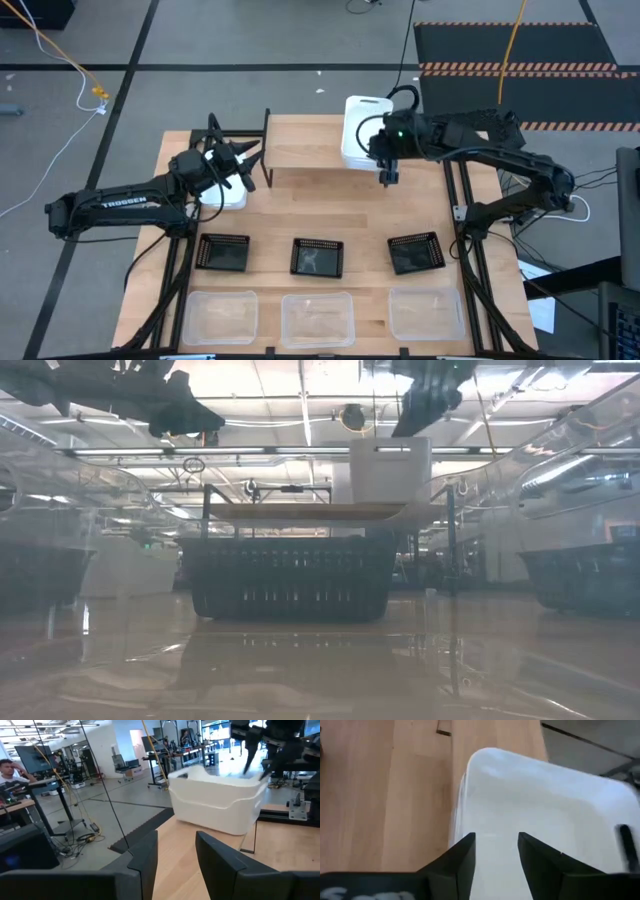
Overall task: Stack baskets on shelf by color
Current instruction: Stack the right white bin on top of the white bin on the shelf
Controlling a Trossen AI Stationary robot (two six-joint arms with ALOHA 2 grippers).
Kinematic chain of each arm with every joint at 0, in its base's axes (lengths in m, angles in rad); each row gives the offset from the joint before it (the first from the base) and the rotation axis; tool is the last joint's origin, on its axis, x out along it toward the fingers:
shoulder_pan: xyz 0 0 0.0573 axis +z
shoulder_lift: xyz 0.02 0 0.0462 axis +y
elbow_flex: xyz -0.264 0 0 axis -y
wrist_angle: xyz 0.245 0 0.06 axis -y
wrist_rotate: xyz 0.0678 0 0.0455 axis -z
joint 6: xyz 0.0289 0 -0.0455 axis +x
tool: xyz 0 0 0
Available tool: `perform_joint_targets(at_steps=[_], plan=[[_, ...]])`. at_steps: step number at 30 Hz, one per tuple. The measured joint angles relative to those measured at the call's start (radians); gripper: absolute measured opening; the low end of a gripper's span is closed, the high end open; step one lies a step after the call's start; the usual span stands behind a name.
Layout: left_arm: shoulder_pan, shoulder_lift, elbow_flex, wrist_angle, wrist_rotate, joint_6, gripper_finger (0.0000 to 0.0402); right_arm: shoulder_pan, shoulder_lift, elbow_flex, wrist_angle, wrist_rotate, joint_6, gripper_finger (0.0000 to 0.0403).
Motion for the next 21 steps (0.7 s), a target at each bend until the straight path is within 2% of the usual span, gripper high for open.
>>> perform_joint_targets(at_steps=[3,7,9,21], plan=[[0.0,0.0,0.0,0.0,0.0,0.004,0.0136,0.001,0.004,-0.026,-0.046,0.021,-0.028,0.0135],[0.001,0.0,0.0,0.0,0.0,0.004,0.0136,0.0,0.0,-0.028,-0.041,0.166,-0.072,0.0131],[0.001,0.0,0.0,0.001,0.0,0.004,0.0136,-0.003,-0.017,-0.025,-0.028,0.202,-0.086,0.013],[0.001,0.0,0.0,0.004,-0.025,-0.002,0.0136,-0.094,-0.012,-0.025,0.161,0.205,-0.09,0.013]])
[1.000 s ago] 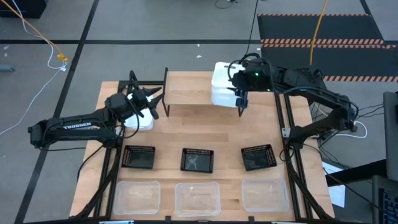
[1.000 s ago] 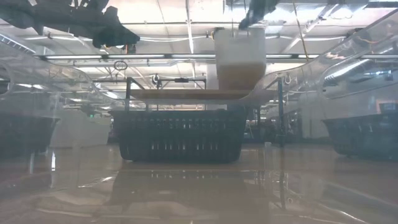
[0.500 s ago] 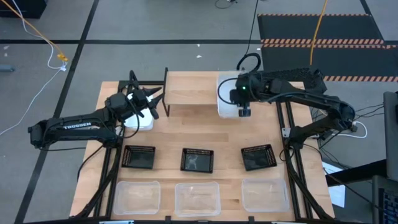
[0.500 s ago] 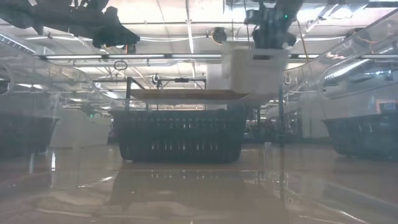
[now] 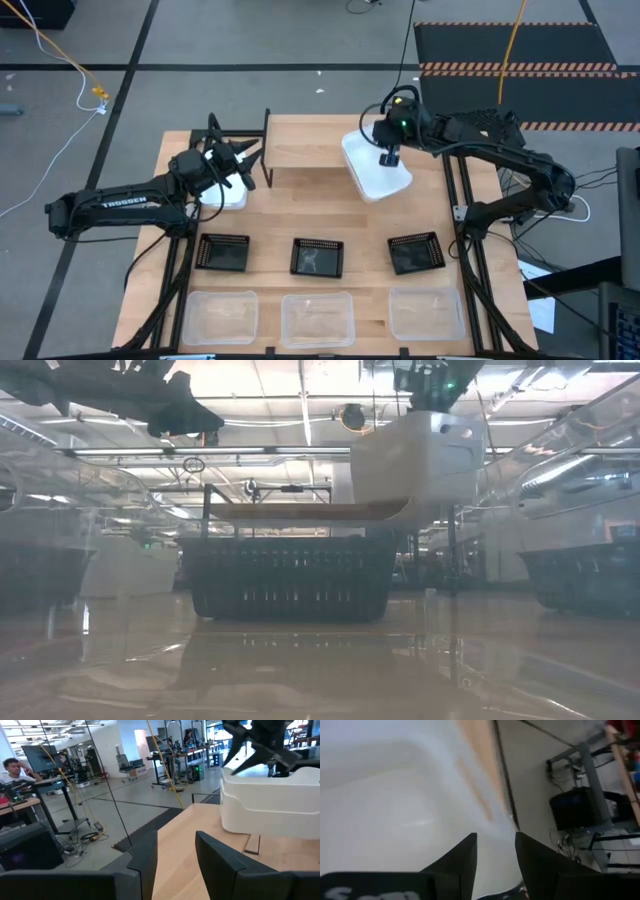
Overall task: Stack baskets on shelf by color
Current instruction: Stack the right white bin on top of the white bin on the shelf
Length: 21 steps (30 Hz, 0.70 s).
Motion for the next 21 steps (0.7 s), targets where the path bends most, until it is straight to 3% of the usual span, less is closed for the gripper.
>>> perform_joint_targets(at_steps=[9,21], plan=[[0.0,0.0,0.0,0.008,-0.001,0.006,0.0136,-0.126,0.032,0.0,0.186,0.001,-0.002,0.013],[0.0,0.0,0.0,0.007,-0.001,0.009,0.0136,-0.208,0.096,0.0,0.205,-0.002,0.006,0.013]])
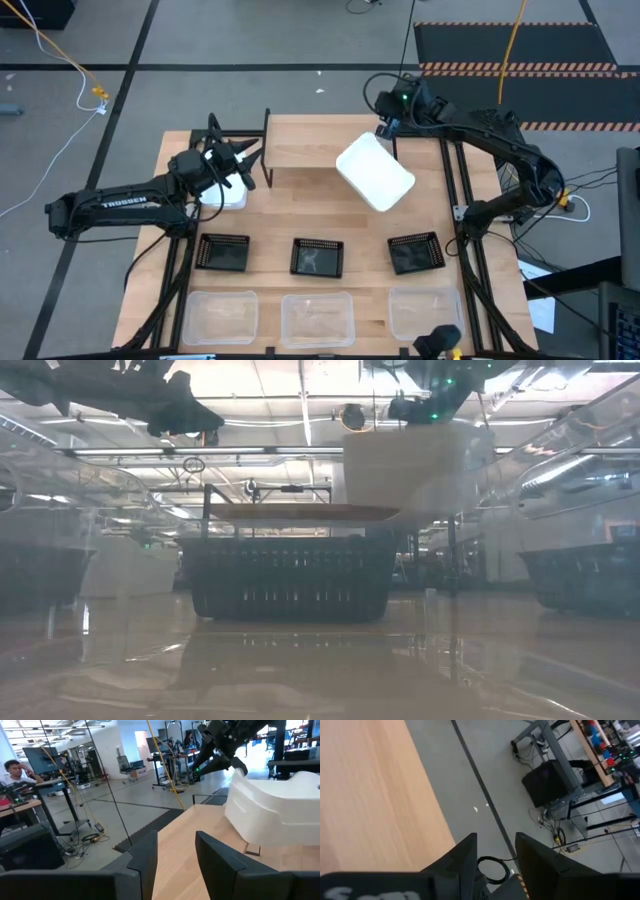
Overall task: Stack baskets on shelf by color
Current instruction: Stack the right white bin on top of the white bin on the shelf, then put the stacked white bin on the shelf
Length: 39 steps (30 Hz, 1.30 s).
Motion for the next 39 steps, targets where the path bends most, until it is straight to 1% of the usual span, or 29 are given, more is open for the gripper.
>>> perform_joint_targets(at_steps=[4,7,11,14,17,22,24,25,28,31,33,35,37,39], plan=[[0.004,0.0,0.0,0.0,0.0,0.001,0.0136,0.001,-0.004,0.0,0.055,0.0,-0.005,0.013],[0.012,0.0,0.0,-0.001,-0.001,-0.006,0.0136,-0.001,-0.003,0.0,0.064,0.0,0.002,0.013],[0.014,0.0,0.0,-0.009,-0.001,-0.018,0.0136,0.001,-0.008,0.0,0.054,0.004,0.001,0.013],[0.014,0.0,0.0,-0.011,-0.001,-0.019,0.0136,0.006,-0.055,-0.001,0.026,-0.007,0.0,0.013],[0.017,0.0,0.0,-0.022,-0.001,-0.013,0.0136,0.027,-0.13,-0.001,-0.012,-0.104,0.028,0.013],[0.018,0.0,0.0,-0.041,-0.012,-0.011,0.0136,0.095,-0.232,0.0,-0.158,-0.37,0.13,0.013],[0.018,0.0,0.0,-0.041,-0.017,-0.02,0.0136,0.139,-0.253,0.001,-0.254,-0.436,0.139,0.013],[0.018,0.0,0.0,-0.041,-0.017,-0.026,0.0136,0.169,-0.256,0.001,-0.303,-0.447,0.136,0.013],[0.017,0.0,0.0,-0.041,-0.017,-0.039,0.0136,0.276,-0.257,-0.001,-0.423,-0.441,0.131,0.013],[0.017,0.0,0.0,-0.039,-0.017,-0.052,0.0136,0.395,-0.259,-0.029,-0.469,-0.431,0.082,0.013],[0.017,0.0,0.0,-0.039,-0.017,-0.052,0.0136,0.482,-0.261,-0.067,-0.471,-0.384,0.039,0.013],[0.017,0.0,0.0,-0.038,-0.017,-0.052,0.0136,0.57,-0.262,-0.112,-0.476,-0.314,-0.02,0.013],[0.017,0.0,0.0,-0.038,-0.017,-0.044,0.0136,0.654,-0.262,-0.165,-0.49,-0.239,-0.101,0.013],[0.017,0.0,0.0,-0.039,-0.017,-0.04,0.0136,0.74,-0.261,-0.227,-0.491,-0.136,-0.161,0.013]])
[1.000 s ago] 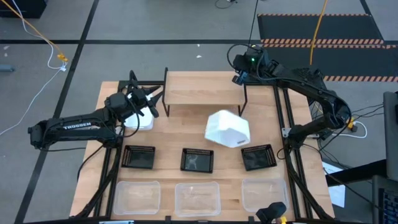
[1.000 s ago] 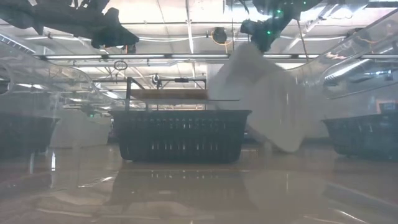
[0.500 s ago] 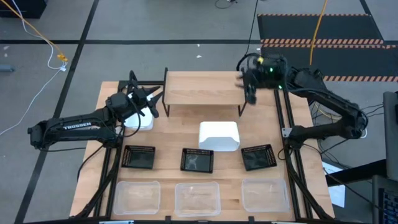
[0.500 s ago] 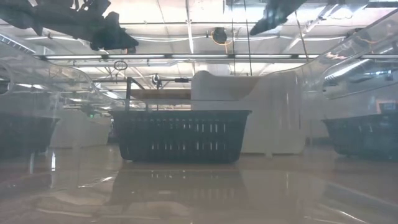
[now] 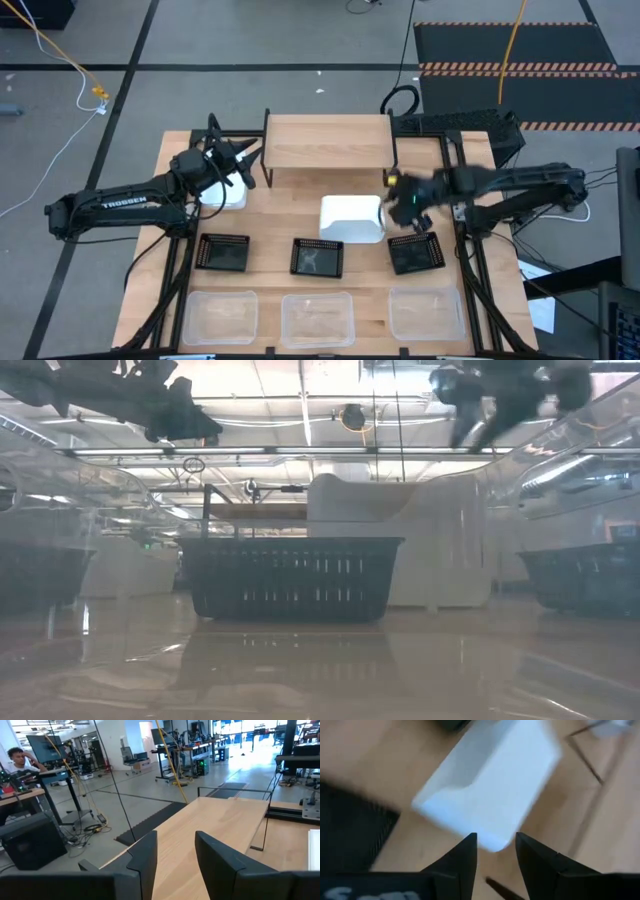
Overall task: Stack baskets on shelf by color
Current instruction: Put the stacked white bin on the shelf
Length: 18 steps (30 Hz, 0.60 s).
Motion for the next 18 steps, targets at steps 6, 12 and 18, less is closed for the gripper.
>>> perform_joint_targets(at_steps=[6,12,18], plan=[[0.0,0.0,0.0,-0.019,0.0,-0.021,0.0136,0.227,0.008,-0.139,0.015,0.413,-0.13,0.013],[-0.004,0.0,0.0,-0.037,0.0,-0.098,0.0136,0.392,0.033,-0.138,0.086,0.441,-0.103,0.013],[-0.05,0.0,0.0,-0.119,0.001,-0.216,0.0136,0.471,0.112,-0.138,0.078,0.353,-0.108,0.013]])
